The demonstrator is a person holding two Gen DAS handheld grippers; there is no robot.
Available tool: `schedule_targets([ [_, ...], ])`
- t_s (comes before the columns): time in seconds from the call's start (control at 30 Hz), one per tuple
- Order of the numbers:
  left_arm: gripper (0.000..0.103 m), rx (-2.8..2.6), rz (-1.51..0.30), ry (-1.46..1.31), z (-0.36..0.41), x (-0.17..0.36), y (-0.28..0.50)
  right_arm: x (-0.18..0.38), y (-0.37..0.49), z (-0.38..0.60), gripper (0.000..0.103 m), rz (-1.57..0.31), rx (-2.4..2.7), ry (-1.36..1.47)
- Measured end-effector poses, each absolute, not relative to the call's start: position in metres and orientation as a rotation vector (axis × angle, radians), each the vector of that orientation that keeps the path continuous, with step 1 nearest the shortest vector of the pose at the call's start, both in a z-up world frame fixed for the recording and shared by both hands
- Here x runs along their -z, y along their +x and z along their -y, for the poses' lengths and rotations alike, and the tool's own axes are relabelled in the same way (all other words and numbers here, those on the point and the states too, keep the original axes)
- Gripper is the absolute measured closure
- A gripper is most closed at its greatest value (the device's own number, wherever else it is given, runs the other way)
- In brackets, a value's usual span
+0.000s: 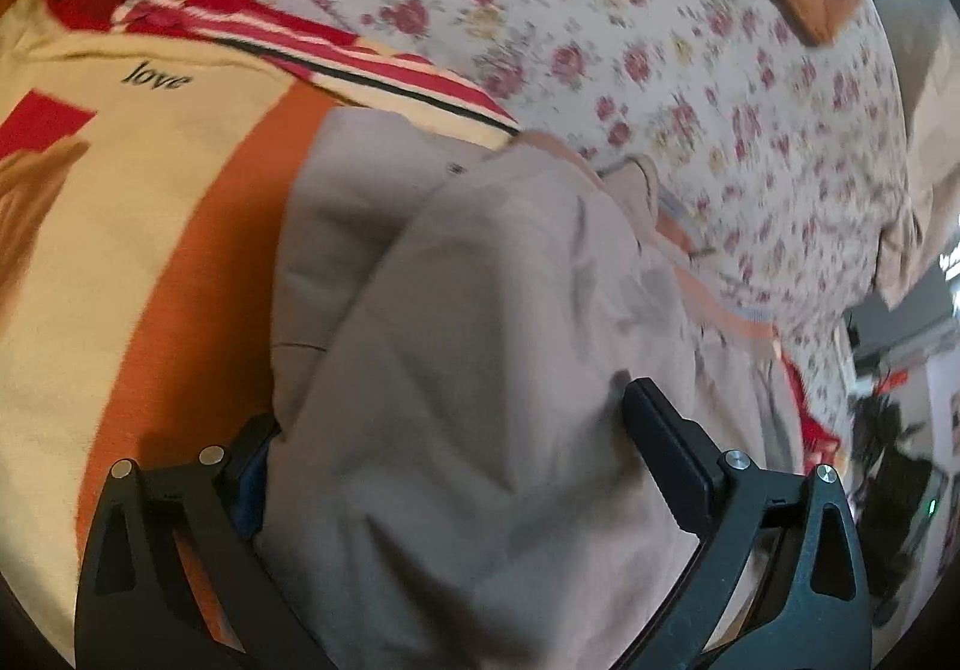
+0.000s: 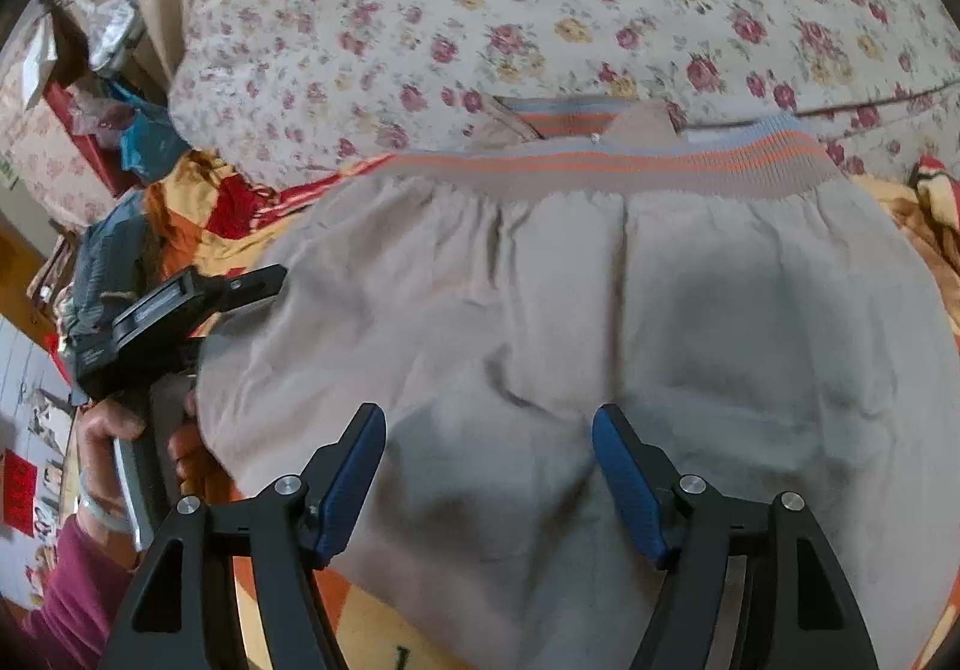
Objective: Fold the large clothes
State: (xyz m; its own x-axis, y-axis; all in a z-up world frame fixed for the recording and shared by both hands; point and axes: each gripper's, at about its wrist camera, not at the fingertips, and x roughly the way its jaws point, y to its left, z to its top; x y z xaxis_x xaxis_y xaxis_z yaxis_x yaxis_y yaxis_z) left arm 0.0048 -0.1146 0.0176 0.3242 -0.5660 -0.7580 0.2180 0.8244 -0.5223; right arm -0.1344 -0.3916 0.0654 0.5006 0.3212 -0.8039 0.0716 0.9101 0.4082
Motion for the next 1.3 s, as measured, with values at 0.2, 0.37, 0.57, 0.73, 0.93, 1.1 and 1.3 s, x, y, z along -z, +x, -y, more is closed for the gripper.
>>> schedule_targets([
  [0.2,0.011,0.506,-1.123,-0.336,0.115,-0.017,0.004,-0.061,-0.13,0.394,0.034,-1.044,-0.124,0.392],
  [0.37,0.035,0.493,-1.111,-0.325,0.115,-0.017,0.002,-0.064,-0.136,0.398,0.034,-1.039,-0.119,0.378],
  [0.57,0.078,0.511,-1.114,-0.363,0.12,-0.021,-0.003,-0.077,-0.155,0.417,0.034,-1.014,-0.084,0.382],
  [0.73,0.082,0.572,-1.084,-0.315,0.135,-0.064,-0.023,-0.093,-0.176,0.445,0.034,-0.989,-0.027,0.352],
  [0.93,0.082,0.655,-1.036,-0.223,0.19,-0.123,-0.059,-0.082,-0.193,0.497,0.034,-1.022,0.119,0.386],
  [1.1,0.082,0.718,-1.014,-0.141,0.27,-0.15,-0.084,-0.084,-0.221,0.527,0.034,-0.988,0.151,0.448],
  [1.3,0.083,0.752,-1.102,-0.002,0.374,-0.104,-0.11,-0.078,-0.247,0.563,0.034,-0.936,0.197,0.559],
])
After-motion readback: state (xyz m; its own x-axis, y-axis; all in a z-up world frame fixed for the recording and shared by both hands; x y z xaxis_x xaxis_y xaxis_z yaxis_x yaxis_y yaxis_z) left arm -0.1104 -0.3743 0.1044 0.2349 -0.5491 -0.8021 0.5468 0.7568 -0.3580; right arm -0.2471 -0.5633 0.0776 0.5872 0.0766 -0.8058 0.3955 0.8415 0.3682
